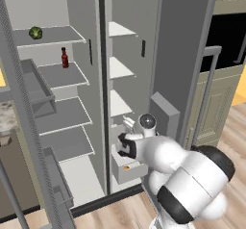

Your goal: Take the broccoli and peach from the fridge shelf and place them in the freezer drawer to begin freezing them.

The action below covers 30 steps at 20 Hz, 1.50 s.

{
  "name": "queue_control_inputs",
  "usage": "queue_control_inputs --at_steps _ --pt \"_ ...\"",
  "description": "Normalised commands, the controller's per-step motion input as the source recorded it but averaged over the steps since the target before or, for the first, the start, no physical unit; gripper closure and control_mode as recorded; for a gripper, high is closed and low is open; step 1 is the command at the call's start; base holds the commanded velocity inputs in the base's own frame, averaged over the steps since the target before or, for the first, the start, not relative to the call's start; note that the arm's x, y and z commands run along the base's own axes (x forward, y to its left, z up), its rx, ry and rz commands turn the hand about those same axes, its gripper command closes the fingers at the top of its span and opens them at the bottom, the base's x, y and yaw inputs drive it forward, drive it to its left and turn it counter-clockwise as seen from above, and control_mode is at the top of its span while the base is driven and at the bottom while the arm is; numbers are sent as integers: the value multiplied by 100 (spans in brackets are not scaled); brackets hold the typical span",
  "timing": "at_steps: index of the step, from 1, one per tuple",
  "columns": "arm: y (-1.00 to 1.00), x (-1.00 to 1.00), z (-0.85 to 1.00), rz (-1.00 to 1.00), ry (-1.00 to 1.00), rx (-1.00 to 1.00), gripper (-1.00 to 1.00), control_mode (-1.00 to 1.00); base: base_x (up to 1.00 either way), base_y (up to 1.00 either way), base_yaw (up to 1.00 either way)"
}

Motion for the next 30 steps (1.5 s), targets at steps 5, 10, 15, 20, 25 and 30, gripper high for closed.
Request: queue_control_inputs --at_steps 5,10,15,20,25,30 --pt "9 0 82 2 10 -5 -100 -100 0 0 0" --pt "1 -2 68 7 12 -5 -100 -100 0 0 0" --pt "0 -48 9 19 9 -7 -100 -100 0 0 0" --pt "0 -76 0 25 0 -6 -100 -100 0 0 0" --pt "0 -58 17 24 0 -7 -100 -100 0 0 0" --pt "-18 -47 23 24 -1 -7 -100 -100 0 0 0"
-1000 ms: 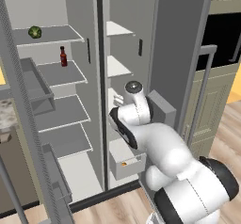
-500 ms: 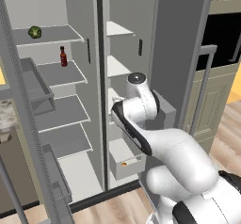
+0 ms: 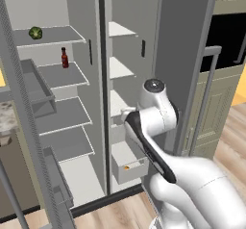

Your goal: Take the broccoli and peach from the fridge shelf and place them in the freezer drawer to begin freezing them.

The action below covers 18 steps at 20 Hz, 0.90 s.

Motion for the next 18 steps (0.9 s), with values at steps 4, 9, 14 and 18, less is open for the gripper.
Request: queue_control_inputs --at_steps 4,9,14,18 --pt "-35 -60 17 22 -11 -6 -100 -100 0 0 0" --pt "-50 -57 5 14 -13 -6 -100 -100 0 0 0" --pt "-9 2 -9 3 4 0 -100 -100 0 0 0" --pt "0 4 -5 0 9 0 -100 -100 0 0 0"
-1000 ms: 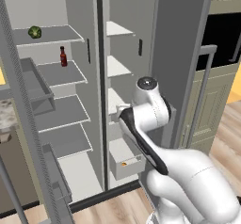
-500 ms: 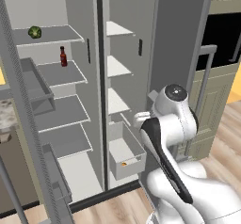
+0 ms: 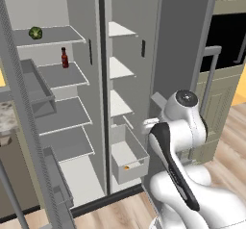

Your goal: Take the broccoli and peach from the fridge shelf and place them in the freezer drawer to begin freezing them.

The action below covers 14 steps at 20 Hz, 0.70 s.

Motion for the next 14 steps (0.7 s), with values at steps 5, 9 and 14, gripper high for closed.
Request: queue_control_inputs --at_steps 5,9,14 --pt "0 -5 0 2 8 0 -100 -100 0 0 0" --pt "10 -11 0 8 2 0 -100 100 -5 20 13" --pt "0 0 0 0 0 0 -100 100 0 34 31"
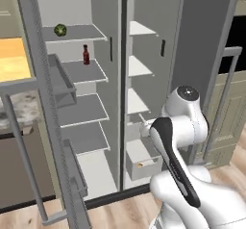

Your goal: Take the broccoli and peach from the fridge shelf and place them in the freezer drawer to begin freezing them.

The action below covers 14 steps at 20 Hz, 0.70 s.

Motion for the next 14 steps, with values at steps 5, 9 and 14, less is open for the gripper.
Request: queue_control_inputs --at_steps 5,9,14 --pt "0 0 0 0 0 0 -100 100 28 30 30" --pt "0 0 0 0 0 0 -100 100 54 23 21" --pt "0 0 0 0 0 0 -100 100 40 10 19"
